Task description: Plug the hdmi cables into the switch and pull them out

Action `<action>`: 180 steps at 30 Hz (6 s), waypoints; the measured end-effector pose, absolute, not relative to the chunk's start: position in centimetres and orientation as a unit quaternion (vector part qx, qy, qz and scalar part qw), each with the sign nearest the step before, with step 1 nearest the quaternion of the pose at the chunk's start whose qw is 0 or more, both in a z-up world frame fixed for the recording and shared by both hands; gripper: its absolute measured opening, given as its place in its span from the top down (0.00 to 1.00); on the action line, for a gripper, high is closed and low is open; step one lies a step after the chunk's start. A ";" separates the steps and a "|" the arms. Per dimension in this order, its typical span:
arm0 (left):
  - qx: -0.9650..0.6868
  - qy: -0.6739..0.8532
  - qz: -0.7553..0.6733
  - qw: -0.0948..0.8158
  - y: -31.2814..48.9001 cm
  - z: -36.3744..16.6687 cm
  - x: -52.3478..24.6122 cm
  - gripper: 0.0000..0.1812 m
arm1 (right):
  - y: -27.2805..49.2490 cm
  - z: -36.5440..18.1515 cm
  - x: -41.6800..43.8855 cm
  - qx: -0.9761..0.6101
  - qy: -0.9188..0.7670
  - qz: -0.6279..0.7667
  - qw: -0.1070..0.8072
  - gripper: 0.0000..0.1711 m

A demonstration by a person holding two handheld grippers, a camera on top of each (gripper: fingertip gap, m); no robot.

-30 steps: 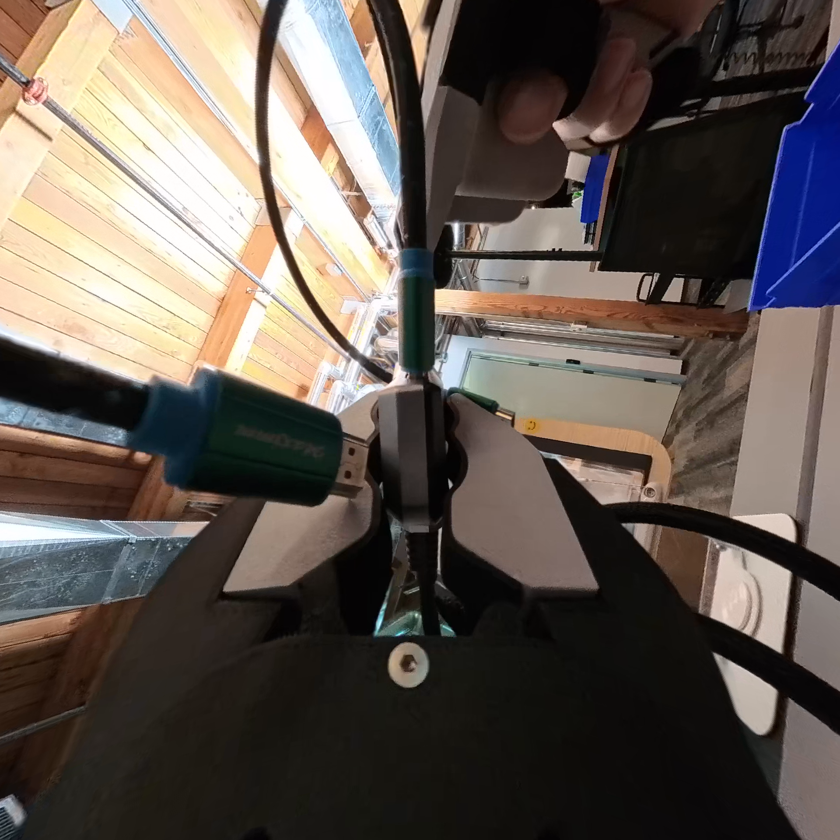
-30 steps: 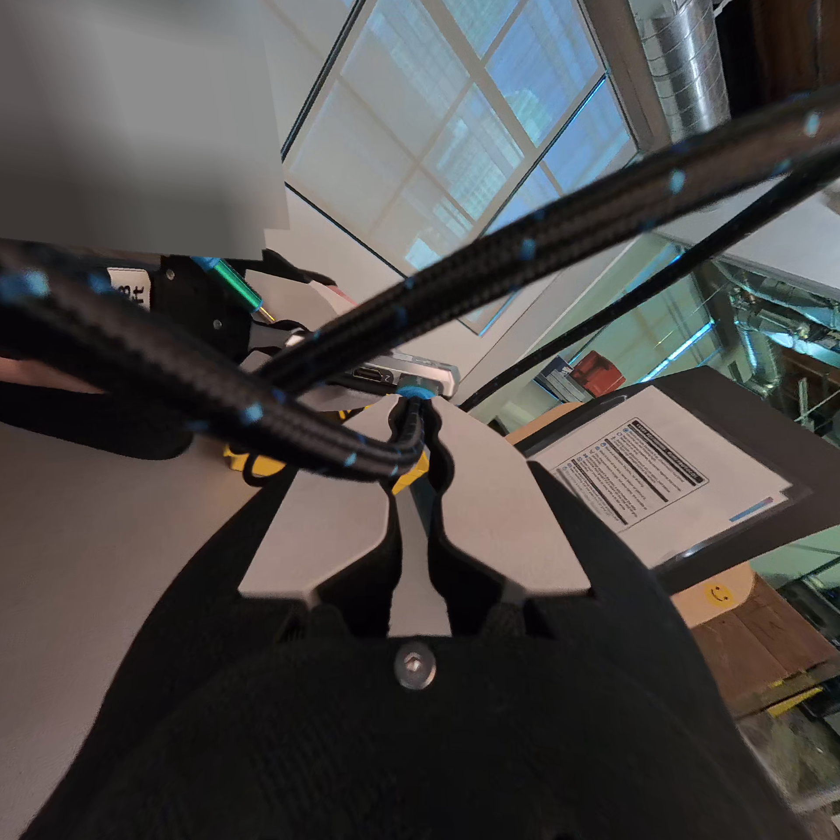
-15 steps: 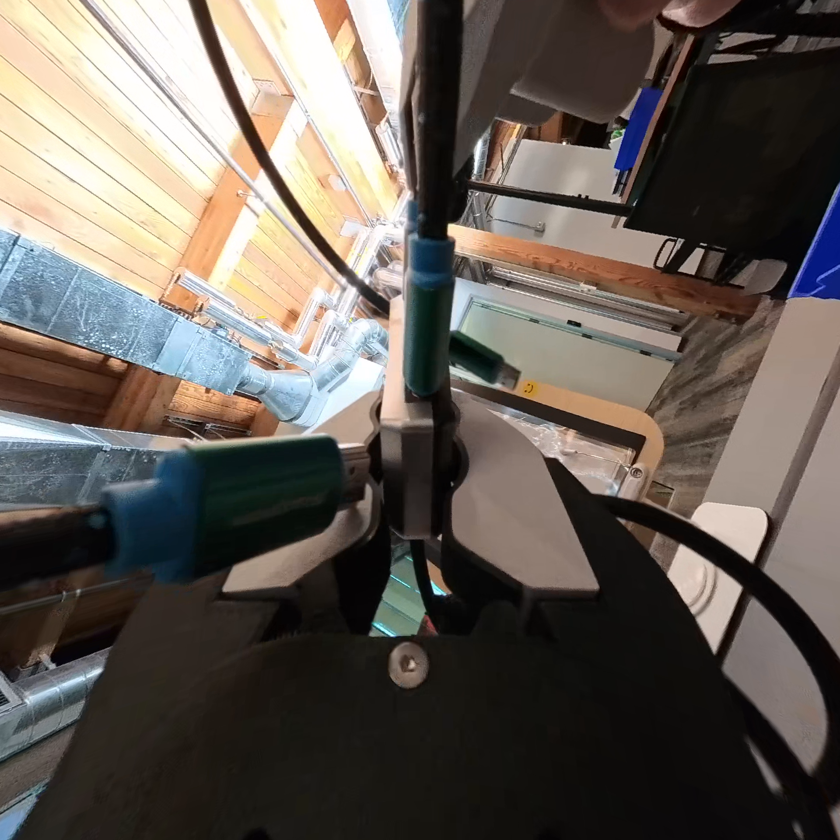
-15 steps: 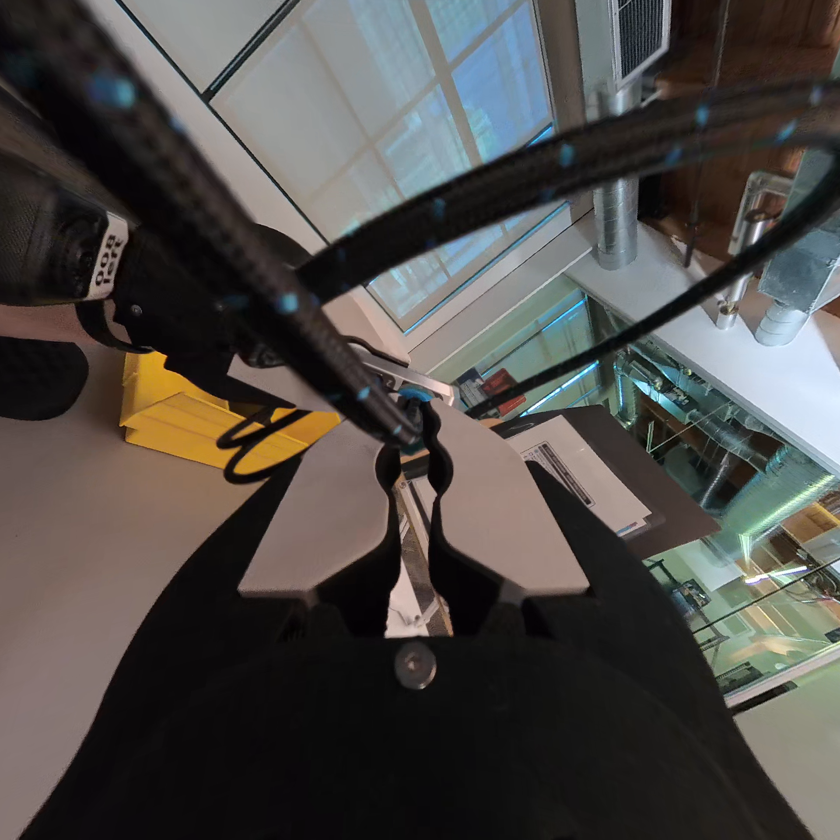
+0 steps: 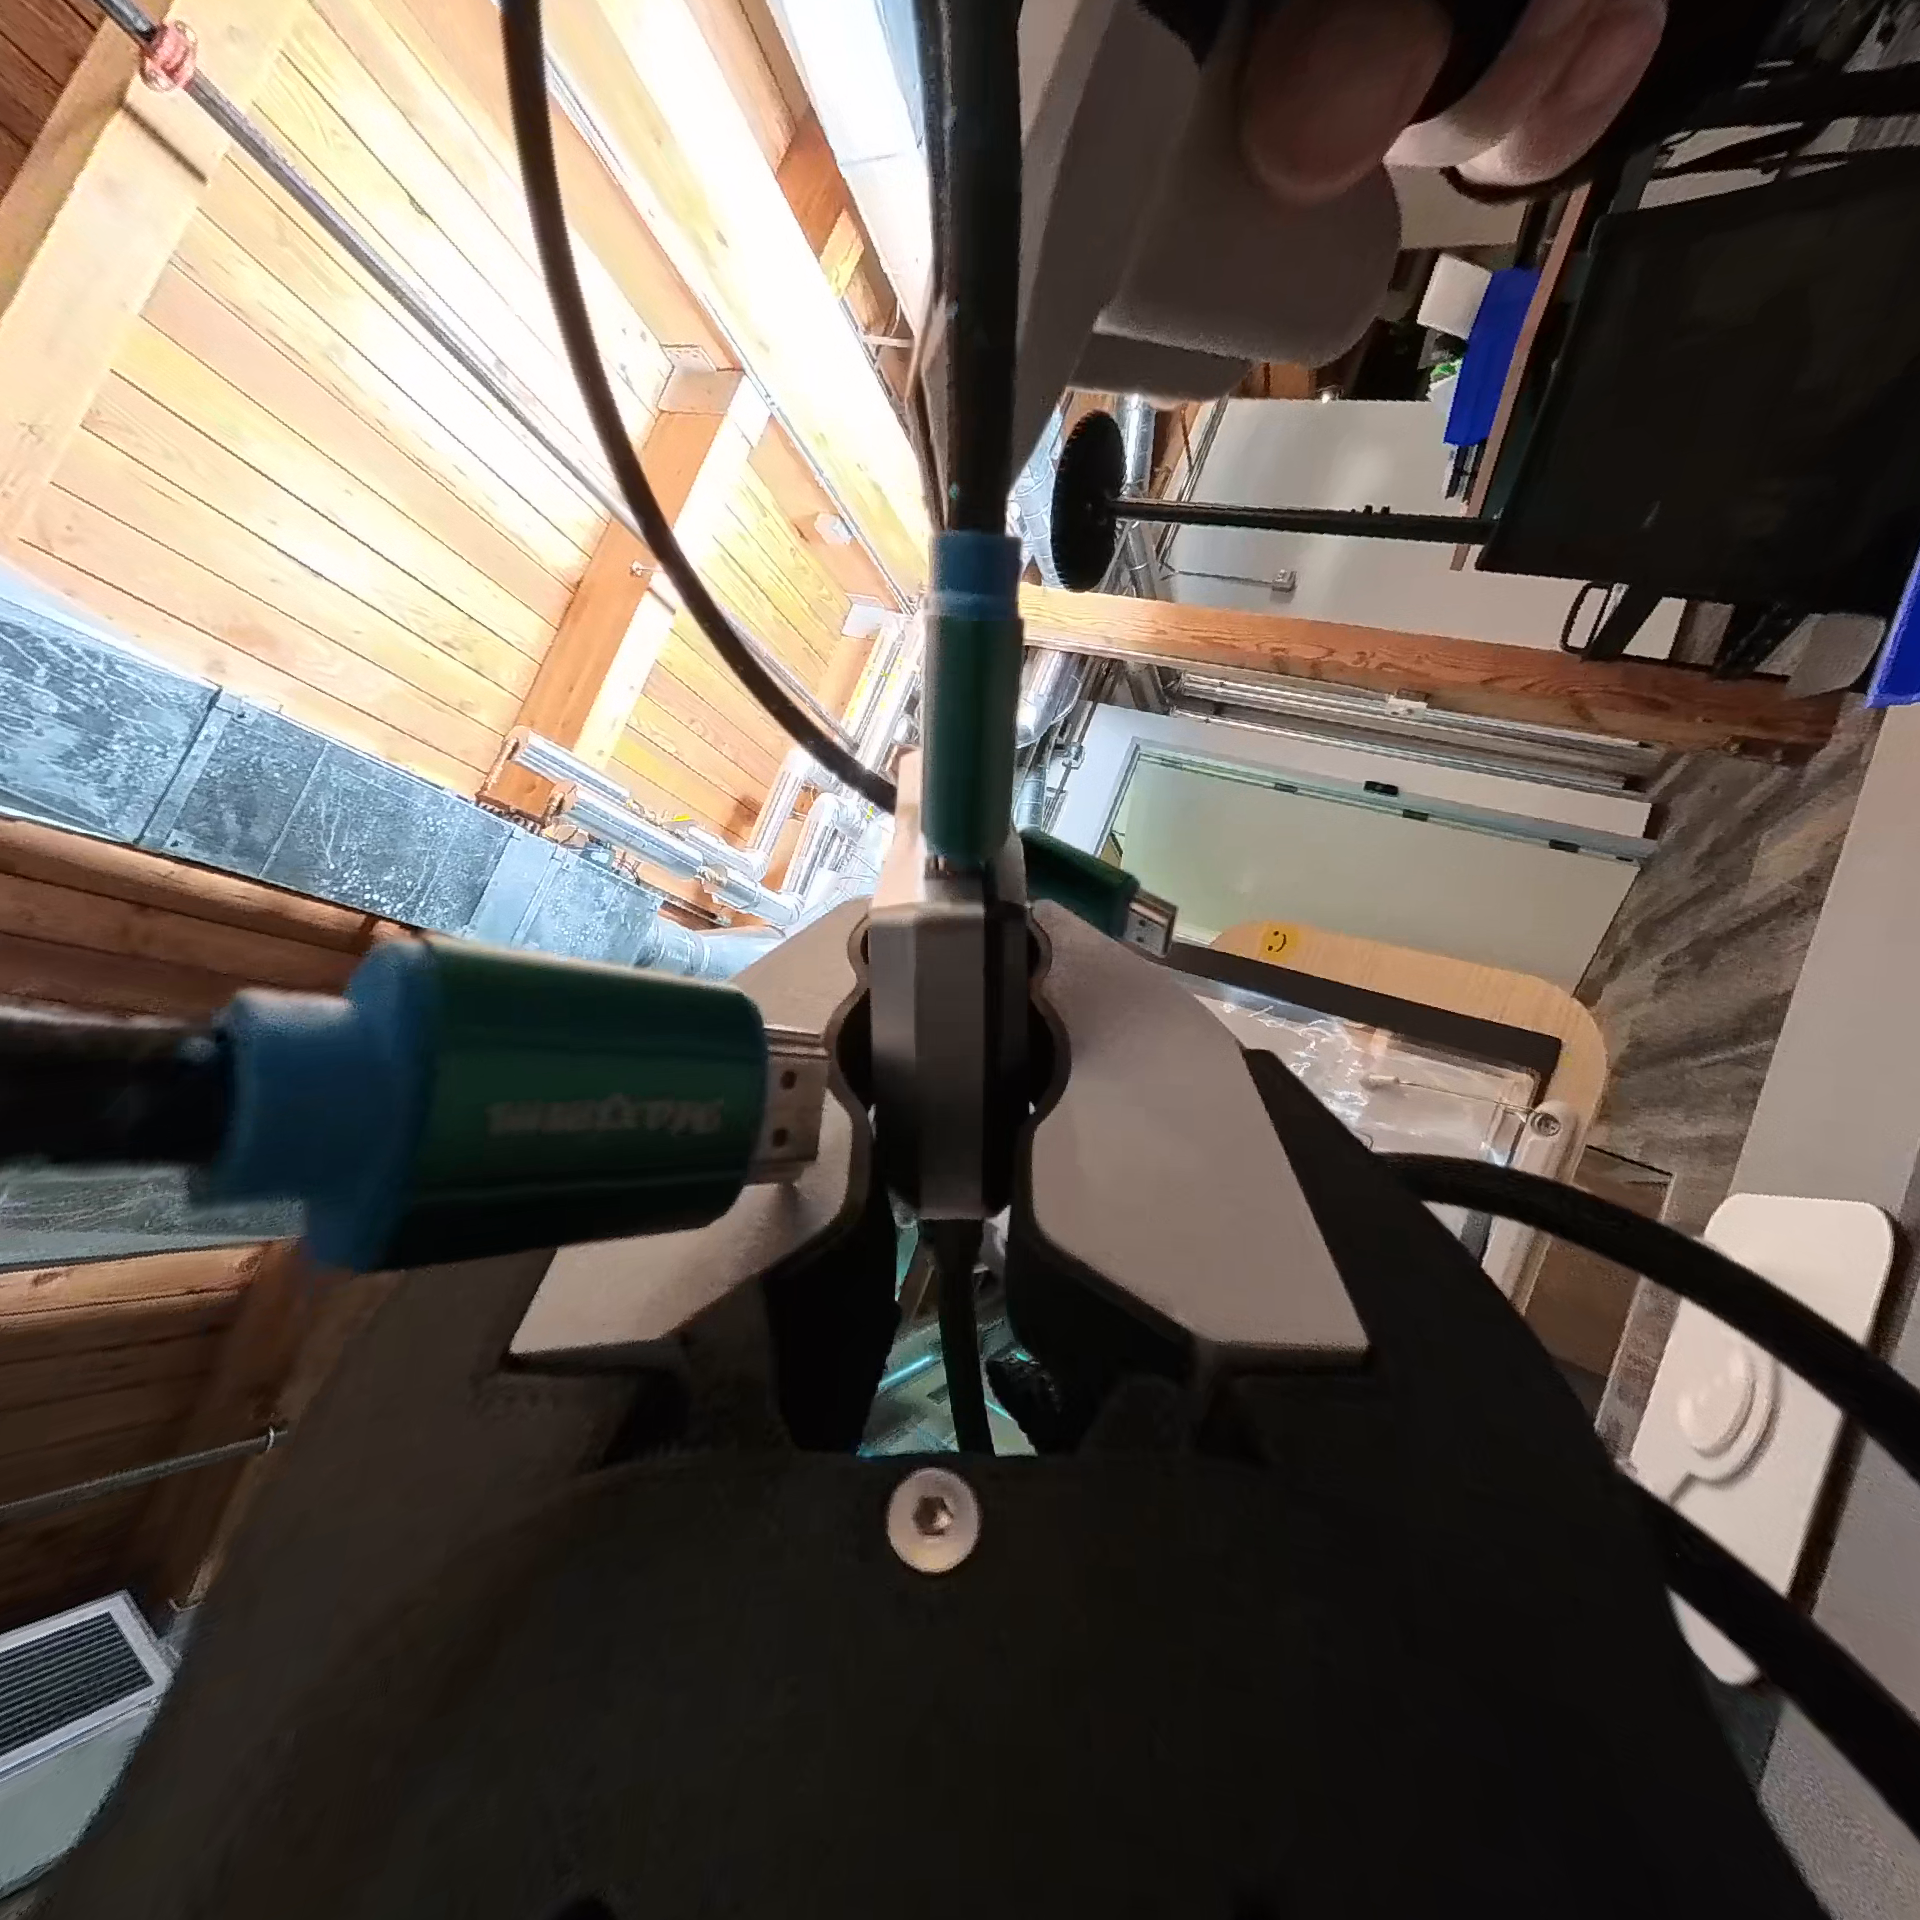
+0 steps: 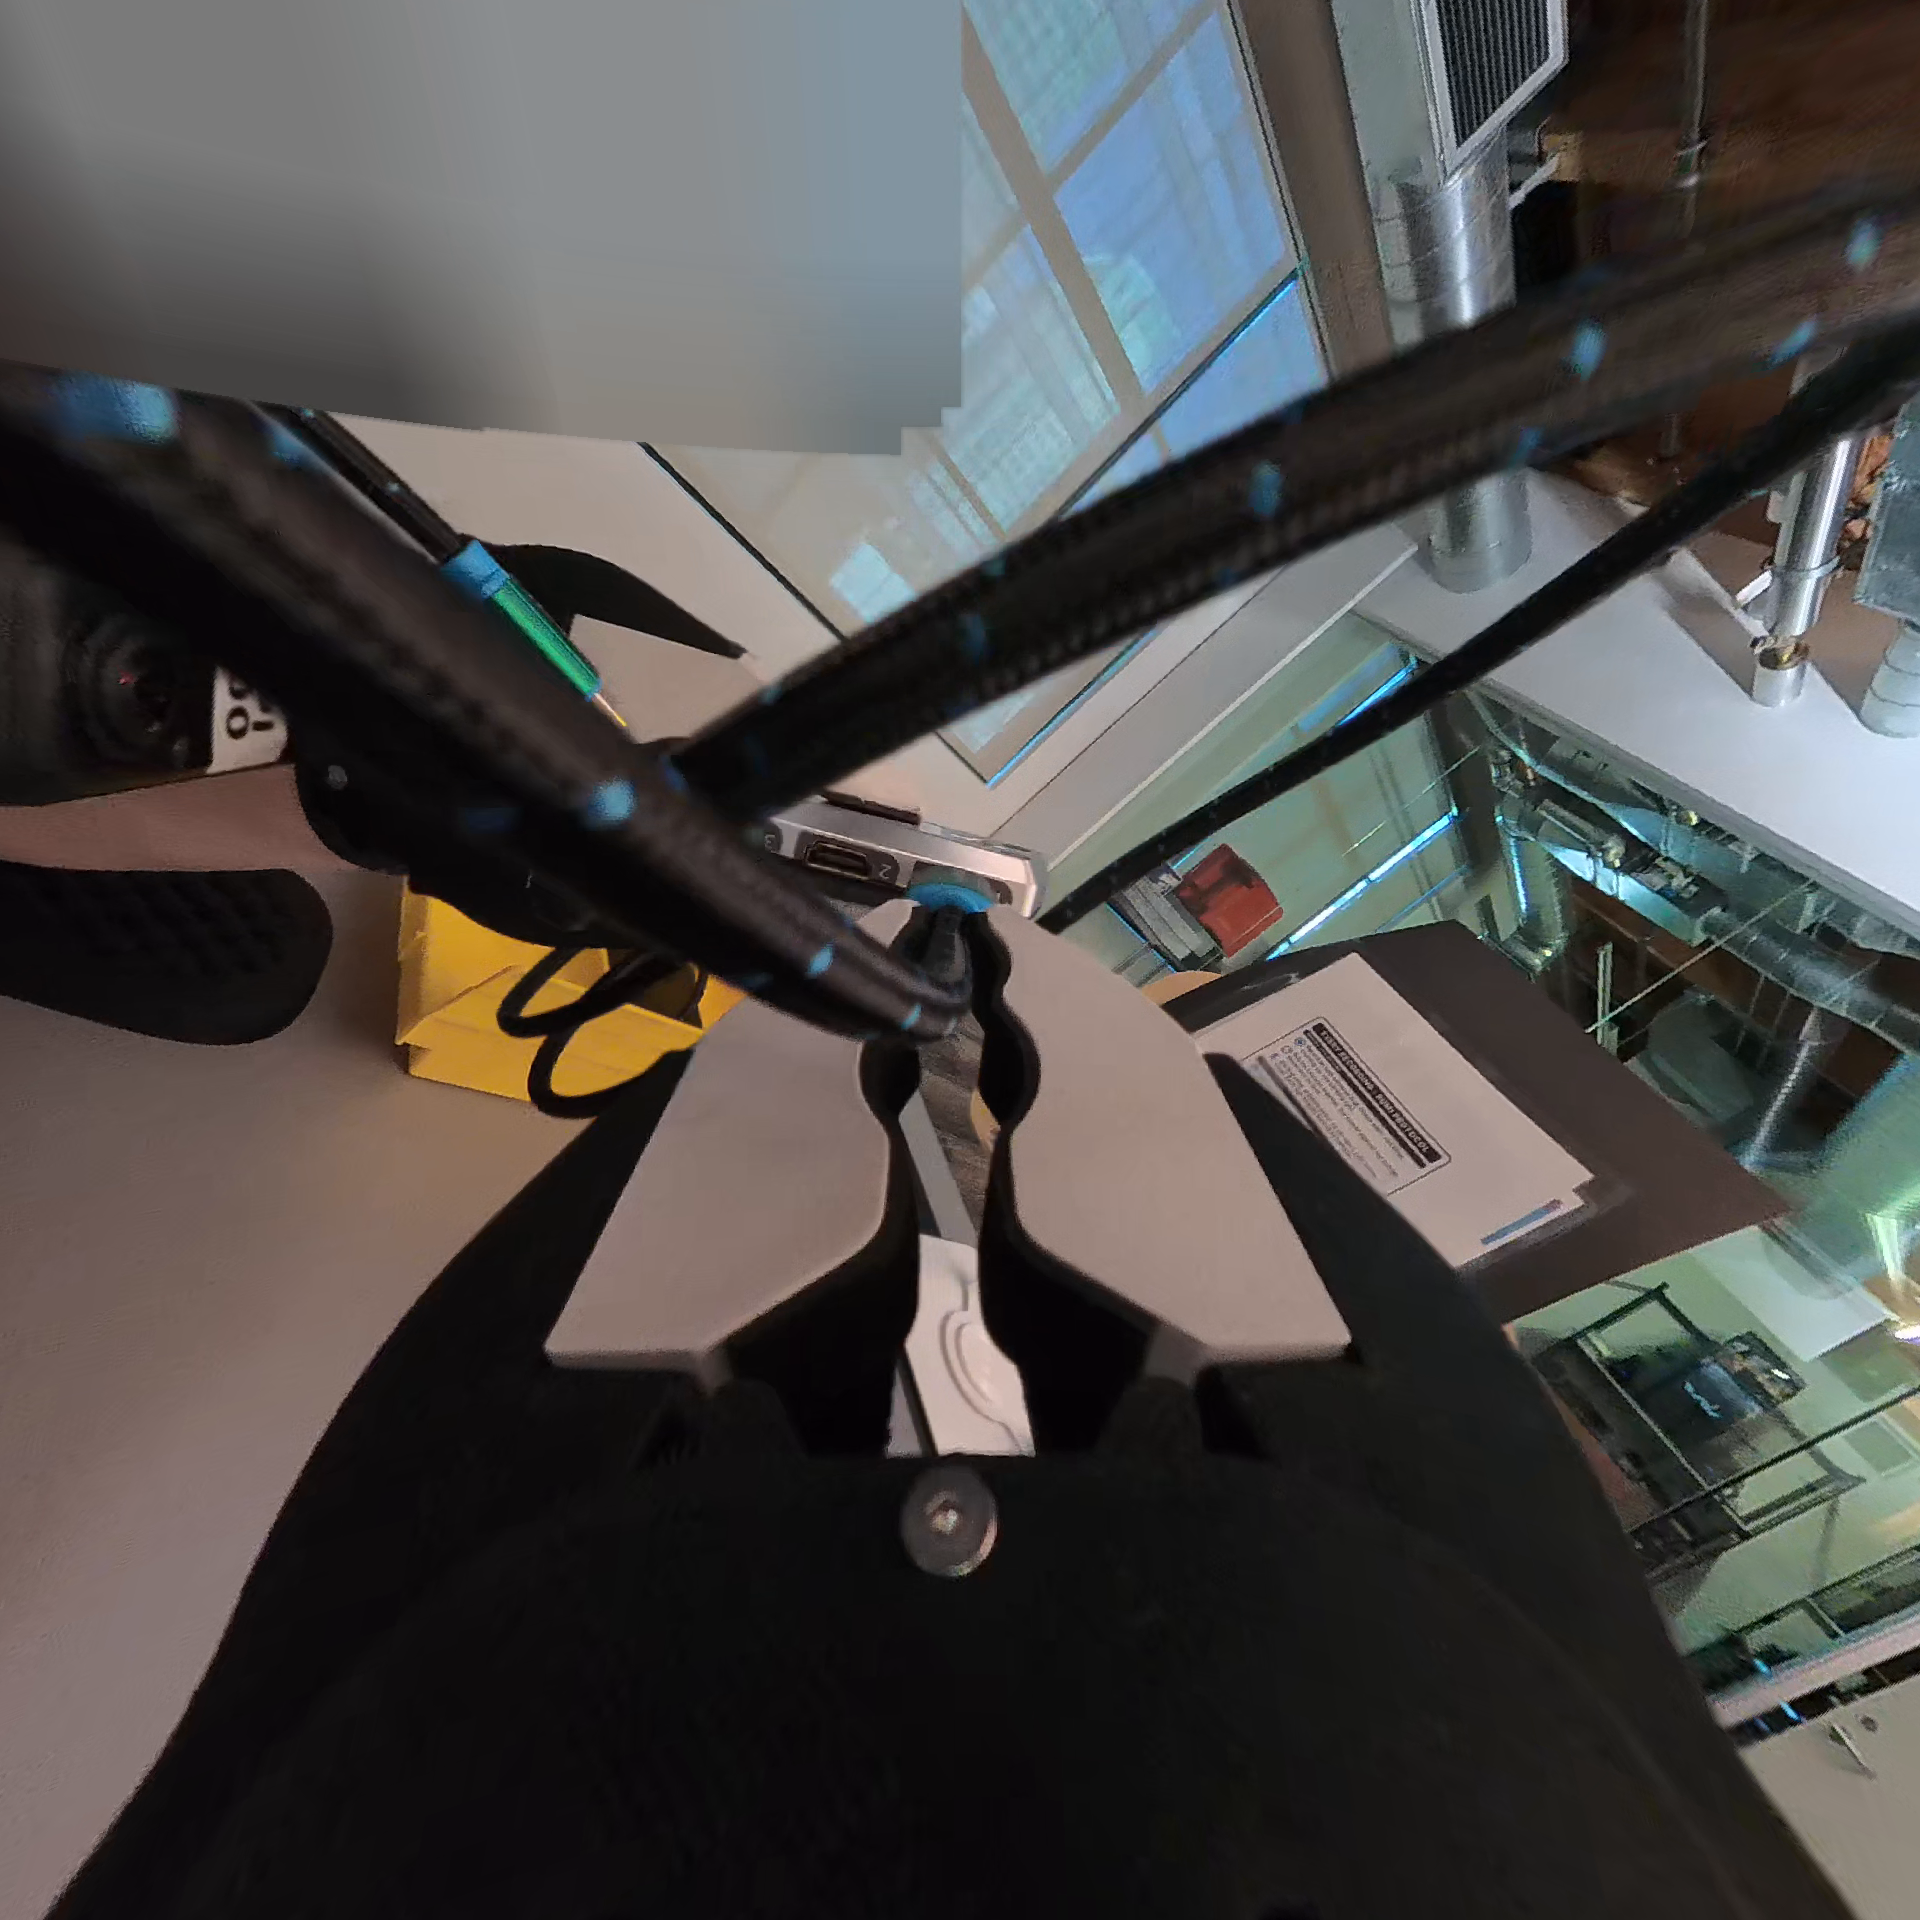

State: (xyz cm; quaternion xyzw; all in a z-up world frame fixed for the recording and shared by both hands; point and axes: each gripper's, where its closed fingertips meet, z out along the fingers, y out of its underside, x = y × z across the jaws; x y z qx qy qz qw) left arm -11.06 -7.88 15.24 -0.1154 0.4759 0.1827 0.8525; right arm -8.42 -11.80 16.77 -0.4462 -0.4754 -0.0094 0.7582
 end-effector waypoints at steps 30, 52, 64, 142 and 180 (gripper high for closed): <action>-0.115 0.515 0.150 0.836 -8.6 14.0 -9.9 0.89 | -11.3 15.8 -7.3 -0.470 -0.472 0.104 0.739 0.96; -0.154 0.499 0.207 0.827 -4.5 15.0 -11.2 0.88 | -10.3 14.8 -9.5 -0.465 -0.450 0.245 0.722 0.88; -0.148 0.522 0.208 0.814 -4.8 13.6 -9.8 0.89 | -10.1 13.9 -11.1 -0.450 -0.477 0.198 0.729 0.94; -0.457 0.569 -0.405 0.551 -1.2 12.1 -12.1 0.84 | -4.5 17.0 16.5 -0.694 -0.349 -0.161 0.609 0.87; -0.464 0.651 -0.359 0.481 -3.3 7.2 -9.0 0.84 | -4.7 -2.1 21.6 -0.876 -0.334 -0.087 0.337 0.83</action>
